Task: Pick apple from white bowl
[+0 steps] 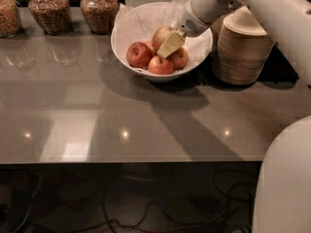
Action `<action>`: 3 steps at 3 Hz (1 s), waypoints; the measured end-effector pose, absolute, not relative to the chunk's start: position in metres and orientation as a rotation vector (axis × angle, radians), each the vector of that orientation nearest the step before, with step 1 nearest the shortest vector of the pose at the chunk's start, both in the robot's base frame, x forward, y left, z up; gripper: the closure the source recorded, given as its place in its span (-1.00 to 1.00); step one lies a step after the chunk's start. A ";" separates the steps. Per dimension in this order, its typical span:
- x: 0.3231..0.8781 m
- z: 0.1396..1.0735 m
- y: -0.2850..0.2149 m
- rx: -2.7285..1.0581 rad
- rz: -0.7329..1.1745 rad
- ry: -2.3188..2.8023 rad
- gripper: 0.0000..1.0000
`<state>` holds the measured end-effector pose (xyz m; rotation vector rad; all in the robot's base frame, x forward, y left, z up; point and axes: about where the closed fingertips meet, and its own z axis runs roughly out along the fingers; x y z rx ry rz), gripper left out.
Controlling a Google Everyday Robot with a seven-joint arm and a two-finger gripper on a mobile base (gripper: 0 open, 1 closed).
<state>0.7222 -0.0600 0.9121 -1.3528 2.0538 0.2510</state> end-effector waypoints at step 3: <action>0.693 0.941 -0.084 -1.326 0.263 2.023 1.00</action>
Offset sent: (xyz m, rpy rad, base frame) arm -0.0293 -0.0316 0.0317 0.0252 -0.0178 -0.0290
